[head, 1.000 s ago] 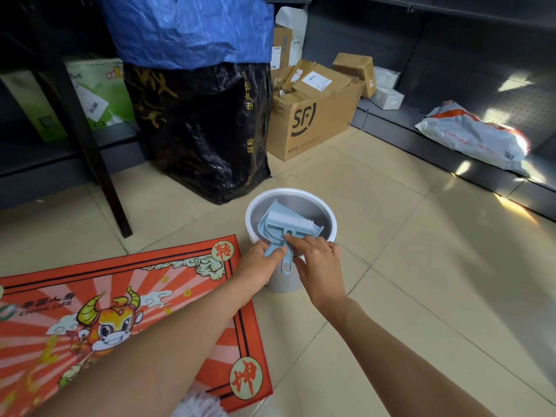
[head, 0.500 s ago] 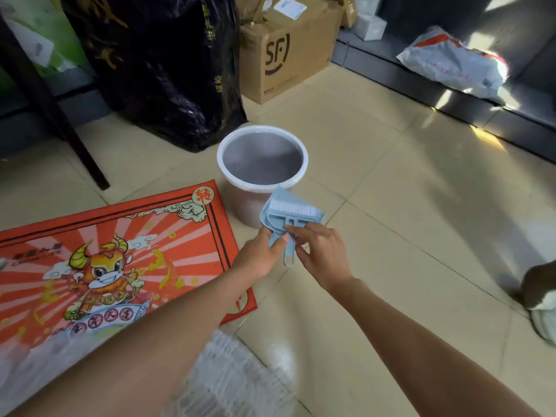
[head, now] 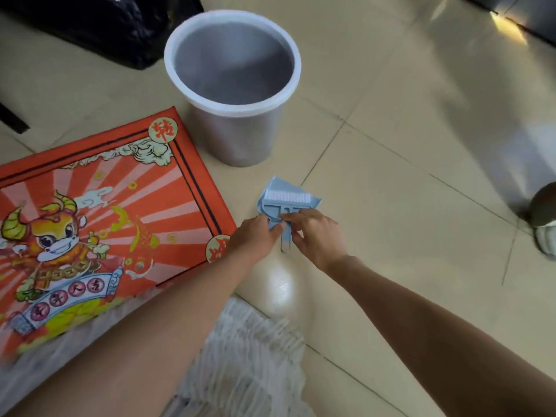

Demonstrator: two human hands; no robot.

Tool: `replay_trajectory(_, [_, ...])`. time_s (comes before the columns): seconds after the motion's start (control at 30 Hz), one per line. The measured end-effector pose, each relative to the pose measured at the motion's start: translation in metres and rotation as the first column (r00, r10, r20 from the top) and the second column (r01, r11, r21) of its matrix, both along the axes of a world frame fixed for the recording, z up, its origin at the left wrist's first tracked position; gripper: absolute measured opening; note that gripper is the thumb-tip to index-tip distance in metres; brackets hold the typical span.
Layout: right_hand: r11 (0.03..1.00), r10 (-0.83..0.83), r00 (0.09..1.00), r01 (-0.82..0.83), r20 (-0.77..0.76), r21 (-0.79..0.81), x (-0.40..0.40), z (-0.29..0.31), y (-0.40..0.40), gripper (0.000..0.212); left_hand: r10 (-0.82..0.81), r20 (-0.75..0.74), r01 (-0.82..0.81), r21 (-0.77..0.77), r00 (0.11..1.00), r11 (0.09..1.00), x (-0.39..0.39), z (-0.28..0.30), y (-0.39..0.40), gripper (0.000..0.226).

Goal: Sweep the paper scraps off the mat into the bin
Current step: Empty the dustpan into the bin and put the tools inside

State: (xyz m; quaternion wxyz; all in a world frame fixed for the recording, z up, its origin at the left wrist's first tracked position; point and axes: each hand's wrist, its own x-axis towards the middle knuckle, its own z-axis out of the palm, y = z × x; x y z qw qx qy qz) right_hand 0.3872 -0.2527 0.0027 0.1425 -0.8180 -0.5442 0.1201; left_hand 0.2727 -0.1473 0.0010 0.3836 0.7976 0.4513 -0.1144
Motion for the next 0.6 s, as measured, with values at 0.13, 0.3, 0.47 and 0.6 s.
replay_trajectory(0.13, [0.999, -0.014, 1.0, 0.013, -0.013, -0.052, -0.003, -0.029, 0.004, 0.03, 0.026, 0.016, -0.025, -0.04, 1.0, 0.999, 0.0, -0.039, 0.0, 0.034])
replay_trajectory(0.3, [0.993, -0.036, 0.999, 0.037, 0.008, -0.114, -0.004, -0.064, 0.0, 0.029, 0.045, 0.011, -0.044, -0.103, 0.999, 0.994, 0.003, -0.072, -0.007, 0.031])
replay_trajectory(0.47, [0.978, -0.073, 0.997, 0.066, -0.025, -0.198, -0.002, -0.081, 0.0, 0.032, 0.045, 0.038, -0.04, -0.127, 0.998, 0.991, 0.003, -0.089, -0.011, 0.032])
replay_trajectory(0.6, [0.956, -0.091, 0.995, 0.073, -0.05, -0.285, 0.0, -0.081, 0.001, 0.033, 0.066, 0.047, -0.058, -0.156, 0.997, 0.986, 0.003, -0.085, -0.012, 0.033])
